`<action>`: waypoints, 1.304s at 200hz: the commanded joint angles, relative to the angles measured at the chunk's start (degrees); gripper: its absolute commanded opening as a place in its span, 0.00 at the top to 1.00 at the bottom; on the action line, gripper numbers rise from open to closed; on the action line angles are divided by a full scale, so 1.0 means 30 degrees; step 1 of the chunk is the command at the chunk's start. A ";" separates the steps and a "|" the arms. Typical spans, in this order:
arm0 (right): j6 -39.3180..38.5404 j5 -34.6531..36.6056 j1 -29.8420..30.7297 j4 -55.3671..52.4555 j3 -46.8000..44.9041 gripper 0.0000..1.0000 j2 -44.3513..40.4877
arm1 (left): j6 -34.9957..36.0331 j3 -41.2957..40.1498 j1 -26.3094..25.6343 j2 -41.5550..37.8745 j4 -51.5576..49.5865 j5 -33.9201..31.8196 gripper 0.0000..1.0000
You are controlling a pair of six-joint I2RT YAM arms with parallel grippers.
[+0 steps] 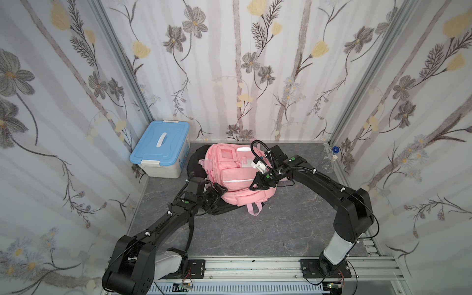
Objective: Zip up the backpack
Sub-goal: Zip the zipper on the backpack.
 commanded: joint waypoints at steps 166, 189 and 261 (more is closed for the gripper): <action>-0.1331 0.2459 0.0252 -0.3413 0.0926 1.00 -0.0599 | -0.4562 -0.0263 -0.0426 0.9297 2.0062 0.0838 1.00; -0.1524 0.4587 0.1055 -0.4592 0.2337 1.00 0.0000 | -0.2864 0.0450 -0.0767 0.8594 1.8046 0.0354 1.00; -0.1295 0.6369 0.2813 -0.6674 0.6611 1.00 0.2615 | -0.1006 0.1648 -0.1232 0.7859 1.5544 -0.0129 1.00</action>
